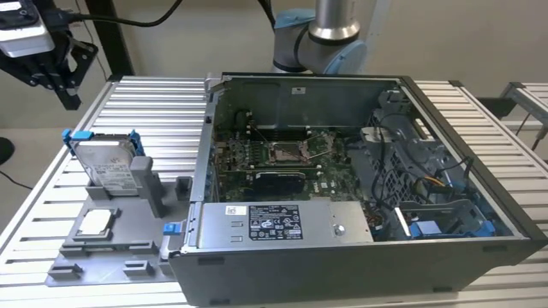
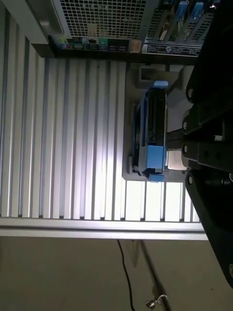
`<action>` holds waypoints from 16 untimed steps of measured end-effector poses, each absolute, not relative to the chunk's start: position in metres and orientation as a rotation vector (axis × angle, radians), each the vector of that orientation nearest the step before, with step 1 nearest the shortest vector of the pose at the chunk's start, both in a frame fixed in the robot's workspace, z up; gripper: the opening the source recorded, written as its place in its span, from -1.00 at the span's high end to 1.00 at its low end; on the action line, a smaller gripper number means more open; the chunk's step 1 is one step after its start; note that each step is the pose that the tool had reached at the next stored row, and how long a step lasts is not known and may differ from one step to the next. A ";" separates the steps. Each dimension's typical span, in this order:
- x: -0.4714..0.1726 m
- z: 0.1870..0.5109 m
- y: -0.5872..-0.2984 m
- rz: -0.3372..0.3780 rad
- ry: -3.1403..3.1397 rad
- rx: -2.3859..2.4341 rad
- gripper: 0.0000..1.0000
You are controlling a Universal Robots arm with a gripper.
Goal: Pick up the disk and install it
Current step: 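Reach for the disk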
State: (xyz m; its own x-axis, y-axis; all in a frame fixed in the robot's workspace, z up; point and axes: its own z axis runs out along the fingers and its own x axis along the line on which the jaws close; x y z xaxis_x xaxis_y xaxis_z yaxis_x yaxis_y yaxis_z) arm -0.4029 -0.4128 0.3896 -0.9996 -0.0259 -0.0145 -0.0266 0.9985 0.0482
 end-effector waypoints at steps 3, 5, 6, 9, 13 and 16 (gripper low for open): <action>-0.410 0.389 -0.415 0.076 3.127 -0.051 1.00; -0.412 0.389 -0.417 0.076 3.127 -0.058 1.00; -0.412 0.389 -0.417 0.076 3.127 -0.061 1.00; -0.412 0.389 -0.417 0.076 3.126 -0.073 1.00; -0.412 0.389 -0.417 0.076 3.126 -0.076 1.00; -0.412 0.389 -0.417 0.076 3.126 -0.077 1.00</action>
State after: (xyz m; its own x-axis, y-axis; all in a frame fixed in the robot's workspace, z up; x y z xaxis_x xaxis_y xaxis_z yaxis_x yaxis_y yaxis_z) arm -0.4120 -0.4173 0.3892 -0.9987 -0.0486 -0.0146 -0.0492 0.9976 0.0482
